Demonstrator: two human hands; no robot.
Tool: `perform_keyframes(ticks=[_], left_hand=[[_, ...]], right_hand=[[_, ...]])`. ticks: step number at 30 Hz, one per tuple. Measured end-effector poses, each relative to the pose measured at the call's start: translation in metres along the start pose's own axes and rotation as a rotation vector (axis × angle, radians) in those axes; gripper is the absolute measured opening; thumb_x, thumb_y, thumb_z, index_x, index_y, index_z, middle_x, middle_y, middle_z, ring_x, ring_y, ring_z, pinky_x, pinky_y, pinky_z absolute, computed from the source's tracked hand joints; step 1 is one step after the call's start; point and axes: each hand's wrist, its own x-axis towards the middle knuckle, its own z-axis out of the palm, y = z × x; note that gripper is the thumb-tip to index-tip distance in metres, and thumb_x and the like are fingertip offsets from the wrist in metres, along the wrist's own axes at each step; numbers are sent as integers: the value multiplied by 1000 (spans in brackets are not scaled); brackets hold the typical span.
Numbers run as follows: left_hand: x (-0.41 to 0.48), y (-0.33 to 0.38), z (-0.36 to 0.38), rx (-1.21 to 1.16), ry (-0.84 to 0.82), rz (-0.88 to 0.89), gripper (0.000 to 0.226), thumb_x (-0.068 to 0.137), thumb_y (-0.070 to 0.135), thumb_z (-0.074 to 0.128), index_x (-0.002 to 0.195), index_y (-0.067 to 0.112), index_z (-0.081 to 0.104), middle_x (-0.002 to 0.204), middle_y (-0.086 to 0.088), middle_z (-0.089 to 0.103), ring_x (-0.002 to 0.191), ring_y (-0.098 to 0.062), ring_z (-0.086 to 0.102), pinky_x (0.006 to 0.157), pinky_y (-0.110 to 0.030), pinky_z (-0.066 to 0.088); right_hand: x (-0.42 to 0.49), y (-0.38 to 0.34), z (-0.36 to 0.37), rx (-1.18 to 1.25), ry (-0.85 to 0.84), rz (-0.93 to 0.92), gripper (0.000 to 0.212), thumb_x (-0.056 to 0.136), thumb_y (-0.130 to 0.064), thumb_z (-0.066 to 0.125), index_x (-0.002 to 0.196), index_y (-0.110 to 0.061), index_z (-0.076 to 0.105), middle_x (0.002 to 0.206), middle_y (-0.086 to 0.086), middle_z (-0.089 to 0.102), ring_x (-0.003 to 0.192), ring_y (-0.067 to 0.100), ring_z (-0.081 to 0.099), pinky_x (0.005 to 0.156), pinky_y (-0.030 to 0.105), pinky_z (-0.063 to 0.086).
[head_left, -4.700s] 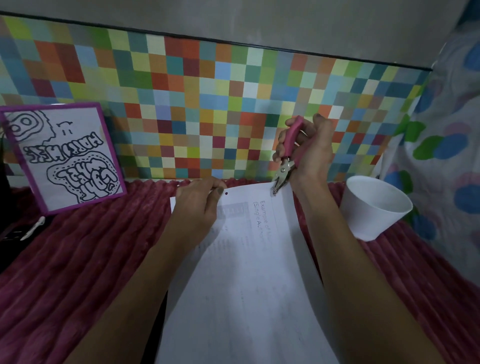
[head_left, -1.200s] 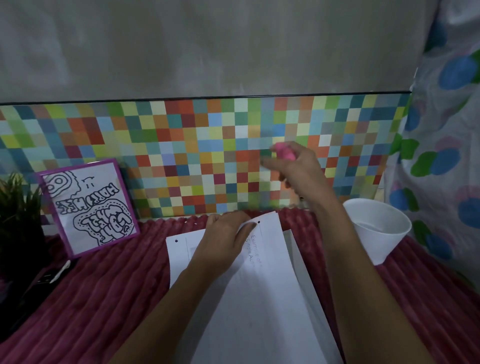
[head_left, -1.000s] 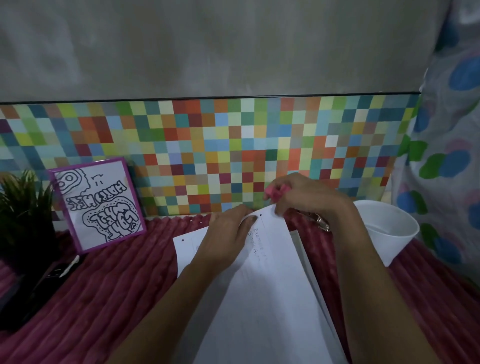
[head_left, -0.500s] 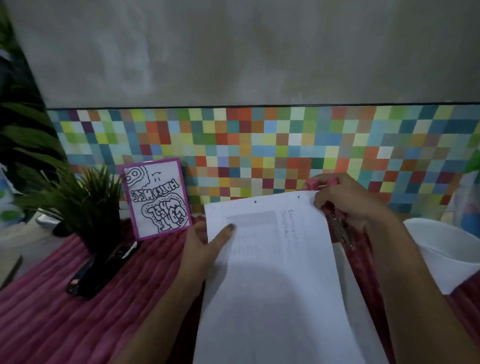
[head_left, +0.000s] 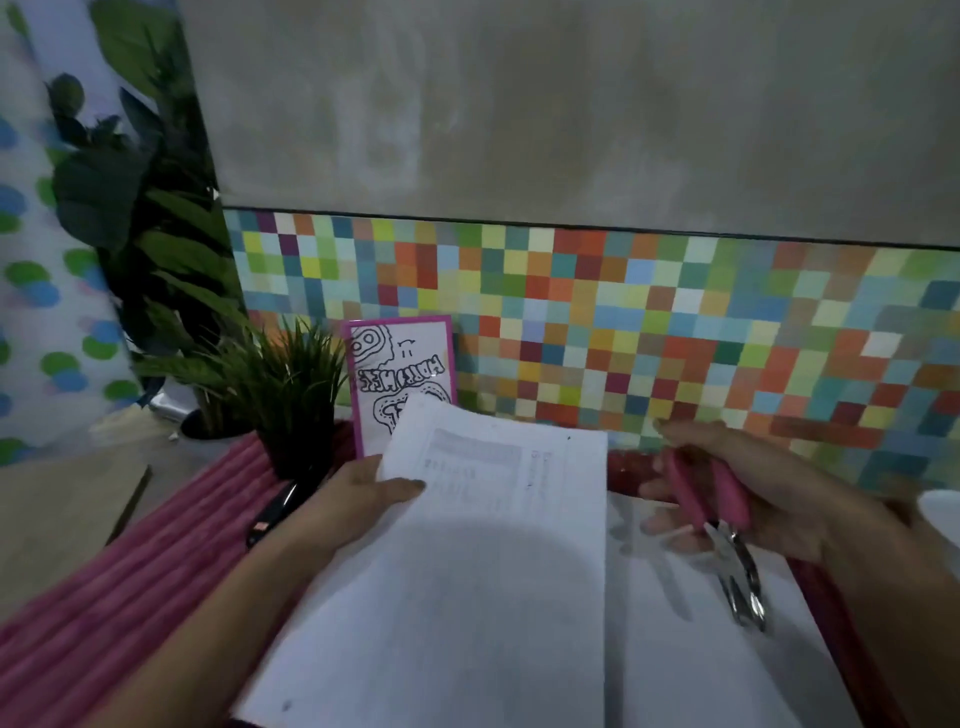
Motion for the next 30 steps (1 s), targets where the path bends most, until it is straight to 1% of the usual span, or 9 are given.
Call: perform_keyframes(ticks=[3, 5, 9, 11, 14, 18, 22, 26, 30], left_hand=[[4, -12, -41, 210, 5, -86, 15, 86, 9, 67, 100, 9, 72, 94, -10, 75, 81, -24, 73, 74, -32, 58], [5, -20, -55, 386, 20, -115, 9, 86, 14, 68, 92, 17, 74, 88, -2, 76, 72, -12, 72, 63, -20, 55], [7, -26, -60, 672, -5, -35, 9, 85, 17, 65, 87, 26, 68, 82, 9, 70, 72, -6, 66, 56, -13, 46], [7, -22, -55, 767, 37, 14, 12, 84, 19, 65, 93, 26, 61, 88, 9, 66, 78, -7, 62, 54, -11, 40], [9, -22, -49, 991, 142, 52, 40, 87, 27, 64, 120, 12, 47, 113, -5, 60, 99, -20, 58, 70, -21, 38], [14, -34, -47, 1014, 211, 60, 37, 87, 22, 61, 118, 7, 48, 115, -11, 56, 100, -24, 55, 75, -25, 37], [16, -38, -42, 1004, 239, 121, 16, 87, 8, 54, 101, 0, 55, 95, -8, 52, 85, -18, 40, 68, -24, 23], [19, -42, -36, 1026, 265, 74, 9, 88, 6, 51, 93, -1, 53, 94, -12, 52, 85, -24, 49, 69, -26, 29], [24, -57, -36, 1106, 338, 129, 24, 84, 3, 46, 105, -8, 52, 105, -23, 50, 93, -42, 52, 82, -43, 45]], right_hand=[[-7, 14, 43, -14, -116, 129, 58, 67, -43, 76, 102, 2, 62, 111, 29, 67, 85, 48, 70, 61, 47, 59], [-10, 23, 71, 30, -199, 207, 54, 69, -39, 77, 101, 2, 62, 116, 30, 64, 88, 50, 68, 61, 49, 59], [-13, 37, 110, 45, -231, 231, 44, 79, -36, 74, 102, -1, 59, 100, 21, 60, 84, 48, 69, 67, 49, 58], [-13, 40, 121, 31, -183, 211, 44, 79, -36, 73, 104, -3, 58, 98, 18, 55, 78, 44, 71, 64, 47, 57], [-14, 42, 130, 21, -88, 164, 44, 83, -34, 70, 111, -4, 56, 106, 23, 60, 73, 41, 72, 61, 46, 59], [-13, 48, 134, 55, -23, 115, 47, 84, -33, 70, 115, -2, 52, 93, 27, 61, 64, 39, 69, 54, 42, 56], [-11, 54, 142, 117, -23, 120, 48, 83, -33, 71, 115, -3, 51, 78, 27, 57, 59, 39, 67, 54, 42, 56], [-12, 56, 147, 138, -26, 128, 45, 84, -34, 70, 114, -7, 49, 102, 35, 60, 58, 34, 69, 56, 42, 59], [-11, 58, 147, 164, -33, 115, 50, 83, -34, 71, 118, -7, 47, 113, 34, 57, 58, 32, 69, 56, 42, 60]])
